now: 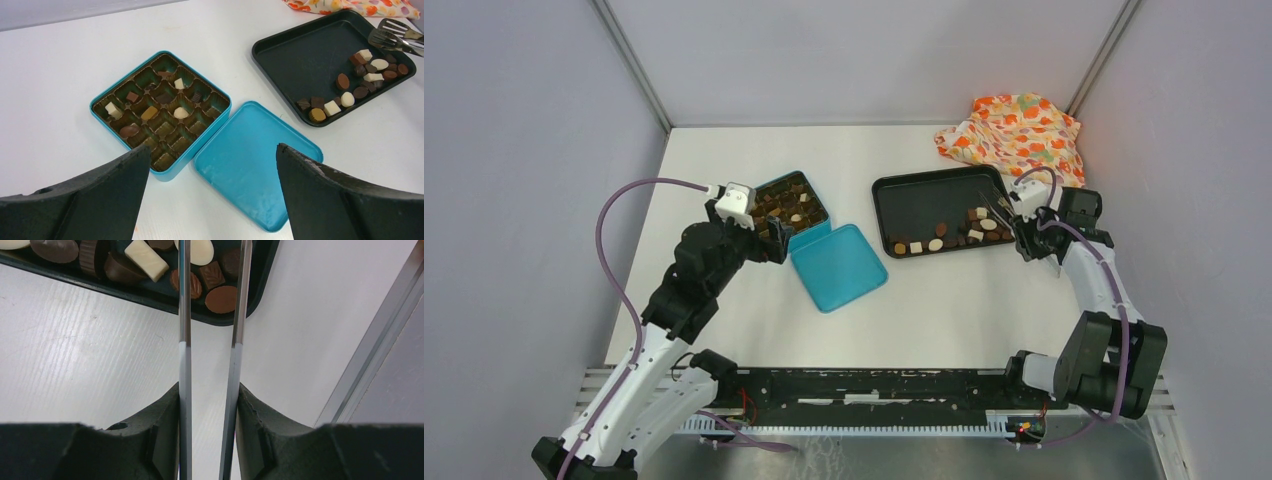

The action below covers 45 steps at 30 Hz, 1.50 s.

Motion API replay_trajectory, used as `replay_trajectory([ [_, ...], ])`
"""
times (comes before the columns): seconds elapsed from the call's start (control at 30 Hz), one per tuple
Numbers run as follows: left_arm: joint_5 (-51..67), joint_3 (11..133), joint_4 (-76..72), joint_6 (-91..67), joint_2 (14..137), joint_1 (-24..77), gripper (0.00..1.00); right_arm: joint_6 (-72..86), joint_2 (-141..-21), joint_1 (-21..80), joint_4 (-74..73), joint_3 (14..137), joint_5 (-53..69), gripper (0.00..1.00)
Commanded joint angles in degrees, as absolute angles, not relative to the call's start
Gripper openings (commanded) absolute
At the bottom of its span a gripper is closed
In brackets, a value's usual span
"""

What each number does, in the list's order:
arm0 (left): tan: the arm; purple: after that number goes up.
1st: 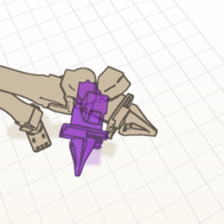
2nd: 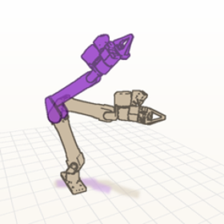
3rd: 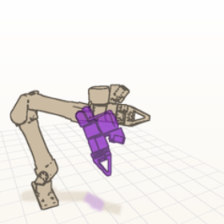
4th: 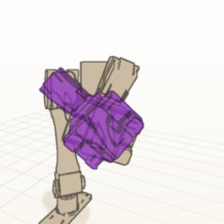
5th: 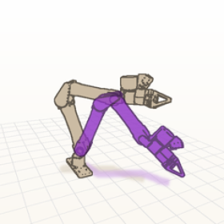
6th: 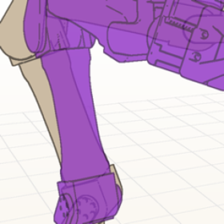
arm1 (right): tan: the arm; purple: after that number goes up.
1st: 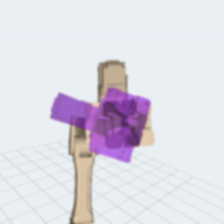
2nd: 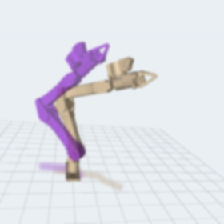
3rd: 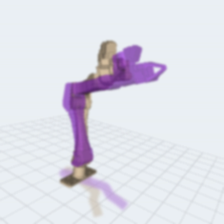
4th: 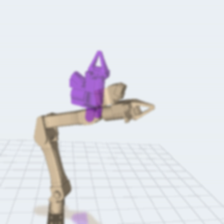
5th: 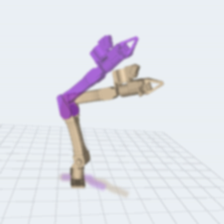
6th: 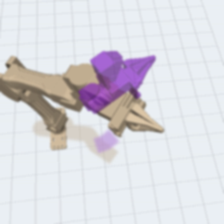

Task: Pack the chocolate
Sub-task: Pick up the fake chocolate from the plate.

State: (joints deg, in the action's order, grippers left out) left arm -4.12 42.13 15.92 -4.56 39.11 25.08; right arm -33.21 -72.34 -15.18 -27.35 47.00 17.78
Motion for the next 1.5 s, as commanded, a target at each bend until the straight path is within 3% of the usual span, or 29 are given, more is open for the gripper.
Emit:
replay_trajectory([
  [0.0,-3.1,42.9,14.4,-4.7,39.1,24.7,1.0,-34.3,-72.8,-15.4,-27.1,47.4,17.4,0.43],
  [1.47,-2.6,42.9,14.3,-4.8,38.8,24.8,1.0,-32.9,-79.9,-12.7,-27.9,49.8,17.2,0.41],
])
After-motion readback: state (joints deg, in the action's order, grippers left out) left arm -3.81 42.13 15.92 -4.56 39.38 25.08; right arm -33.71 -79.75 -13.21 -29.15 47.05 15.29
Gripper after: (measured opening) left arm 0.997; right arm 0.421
